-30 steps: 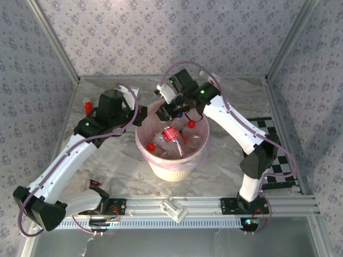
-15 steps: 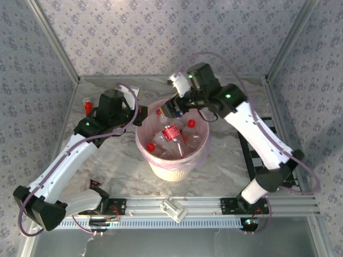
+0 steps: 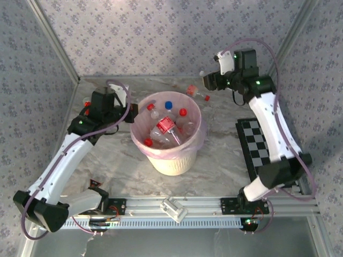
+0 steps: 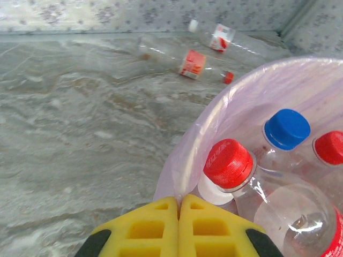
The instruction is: Put the plastic bottles in the bin
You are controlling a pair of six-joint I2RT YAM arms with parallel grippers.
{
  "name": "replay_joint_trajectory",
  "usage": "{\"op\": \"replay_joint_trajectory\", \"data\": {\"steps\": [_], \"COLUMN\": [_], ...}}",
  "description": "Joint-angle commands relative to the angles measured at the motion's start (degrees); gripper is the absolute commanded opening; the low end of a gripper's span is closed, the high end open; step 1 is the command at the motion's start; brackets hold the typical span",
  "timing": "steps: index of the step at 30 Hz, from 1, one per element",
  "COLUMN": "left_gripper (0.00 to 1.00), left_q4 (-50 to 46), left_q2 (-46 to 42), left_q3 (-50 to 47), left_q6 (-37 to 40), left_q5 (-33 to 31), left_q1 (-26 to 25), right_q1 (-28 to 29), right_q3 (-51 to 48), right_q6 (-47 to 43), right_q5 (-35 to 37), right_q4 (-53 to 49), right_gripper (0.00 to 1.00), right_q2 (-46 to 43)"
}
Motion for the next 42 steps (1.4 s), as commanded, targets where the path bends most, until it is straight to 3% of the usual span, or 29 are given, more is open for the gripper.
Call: {"op": "replay_joint_trajectory", "data": {"steps": [1,7,14,20,26,37,40,42], "left_gripper": [0.00,0.00,0.00,0.00,0.00,0.00,0.00,0.00], "left_q4": [-3.55,-1.66,-0.47,1.68,2.27,1.97,2.10,2.16], "left_q2": [-2.46,-4.08,-3.85,-3.50,-1.89,-2.70,-2.61,-2.79], "left_q3": [2.04,-0.93,-2.08,-3.52,-3.17,-3.31,-3.17,-3.13], "left_q6": [-1.75,-4.47,-5.43,-5.81,-5.67,-4.47,-4.47,-4.56], "left_q5": [-2.88,-0.77,0.99,1.43,2.59,2.17,2.33,2.59], "left_q1": [1.98,2.00,2.01,2.00,2.04,2.08,2.01,1.99], "right_q1": [-2.20,-3.70,-3.76,-1.87,-0.79,1.36,1.71,1.68], "right_q3": [-0.71,2.42,8.20,12.25,22.83,34.63,38.97,38.92], "right_q6": [-4.48,-8.65,-12.32,-10.64,-7.86,-4.87,-4.90,-4.91], "right_q5": [-2.55,-6.33,-3.53,-0.28,0.91,6.66,7.37,7.08], "right_q4": [1.08,-0.84,-2.85,-0.61,-2.39,-4.33,-6.56,-6.28], "right_gripper": [0.68,0.80,0.96,0.97,0.97,1.00,0.97,0.84], "right_q2": [6.63,16.60,27.54,34.78,45.07,55.72,58.13,58.02]}}
